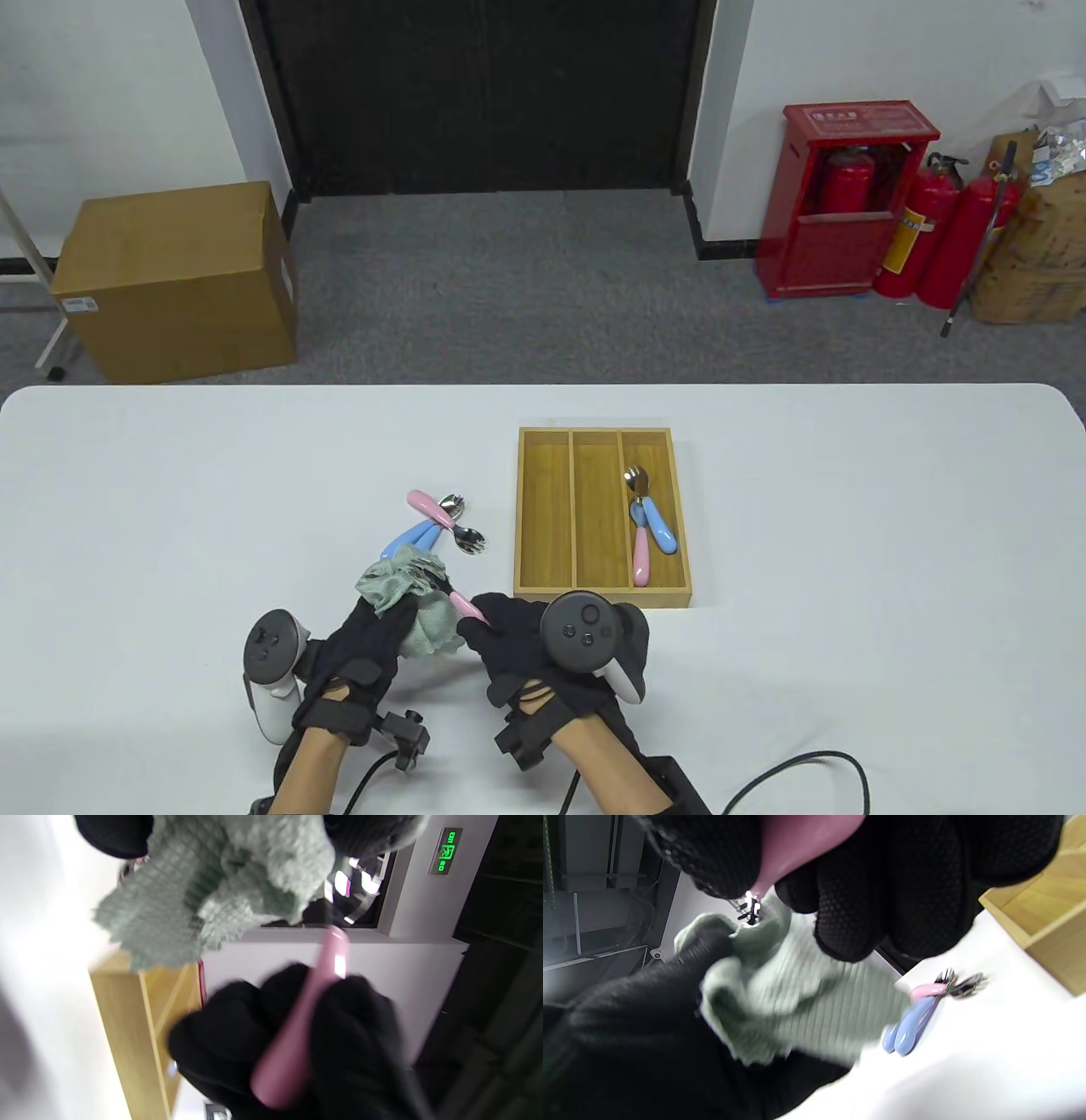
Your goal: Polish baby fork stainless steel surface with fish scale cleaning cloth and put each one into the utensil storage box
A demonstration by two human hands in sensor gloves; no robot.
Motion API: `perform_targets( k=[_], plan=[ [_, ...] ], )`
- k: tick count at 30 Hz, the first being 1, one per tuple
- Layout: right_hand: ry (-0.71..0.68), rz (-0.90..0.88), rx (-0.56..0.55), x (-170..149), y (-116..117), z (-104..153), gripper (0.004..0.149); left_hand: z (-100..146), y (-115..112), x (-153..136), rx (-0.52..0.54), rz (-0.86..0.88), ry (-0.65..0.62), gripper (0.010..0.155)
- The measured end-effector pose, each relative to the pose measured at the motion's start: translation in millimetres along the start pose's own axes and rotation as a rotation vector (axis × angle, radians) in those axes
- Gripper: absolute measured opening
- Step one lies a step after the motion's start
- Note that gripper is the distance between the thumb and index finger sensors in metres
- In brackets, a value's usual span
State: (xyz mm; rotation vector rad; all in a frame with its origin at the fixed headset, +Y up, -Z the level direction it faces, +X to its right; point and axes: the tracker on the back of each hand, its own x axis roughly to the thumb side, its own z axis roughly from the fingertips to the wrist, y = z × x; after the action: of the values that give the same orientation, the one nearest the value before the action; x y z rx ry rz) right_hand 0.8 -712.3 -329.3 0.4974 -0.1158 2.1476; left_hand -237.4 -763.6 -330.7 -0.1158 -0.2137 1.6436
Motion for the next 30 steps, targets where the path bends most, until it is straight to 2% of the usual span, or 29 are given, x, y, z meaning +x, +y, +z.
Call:
perform_targets(
  k=[4, 7, 8, 10, 12, 14, 17, 19, 21, 25, 30],
  plan=[
    [0.011, -0.045, 0.029, -9.5, 9.4, 2.8, 0.044, -2.9, -14.9, -5.6, -0.178, 0.196, -0.058, 0.090],
    [0.004, -0.119, 0.044, -18.1, 13.1, 5.4, 0.044, -1.0, -24.2, -9.8, -0.233, 0.388, -0.066, 0.084],
    [0.009, -0.144, 0.051, -19.9, 13.5, 5.7, 0.044, -0.8, -24.9, -9.7, -0.226, 0.402, -0.061, 0.080],
    [0.007, -0.213, 0.073, -24.3, 14.2, 6.2, 0.044, -1.3, -23.9, -6.8, -0.208, 0.356, -0.060, 0.074],
    [-0.010, -0.309, 0.095, -26.4, 14.5, 7.9, 0.044, -1.7, -18.9, -0.7, -0.174, 0.213, -0.074, 0.071],
    [-0.042, -0.337, 0.114, -23.7, 15.0, 9.2, 0.044, 0.2, -15.9, 3.1, -0.132, 0.145, -0.081, 0.068],
    [-0.085, -0.338, 0.133, -18.7, 15.5, 9.4, 0.045, 1.5, -14.5, 3.8, -0.108, 0.175, -0.083, 0.066],
    [-0.109, -0.358, 0.165, -15.2, 16.5, 8.6, 0.045, 1.2, -15.8, 3.1, -0.130, 0.206, -0.067, 0.067],
    [-0.134, -0.326, 0.229, -11.4, 19.5, 8.7, 0.045, 0.4, -19.8, 2.1, -0.177, 0.166, -0.048, 0.069],
    [-0.118, -0.346, 0.253, -14.6, 19.1, 7.7, 0.044, -1.1, -26.2, -0.3, -0.206, 0.292, -0.046, 0.058],
    [-0.107, -0.300, 0.238, -14.8, 17.0, 8.0, 0.044, -0.6, -26.3, 2.7, -0.102, 0.209, -0.053, 0.053]
  ],
)
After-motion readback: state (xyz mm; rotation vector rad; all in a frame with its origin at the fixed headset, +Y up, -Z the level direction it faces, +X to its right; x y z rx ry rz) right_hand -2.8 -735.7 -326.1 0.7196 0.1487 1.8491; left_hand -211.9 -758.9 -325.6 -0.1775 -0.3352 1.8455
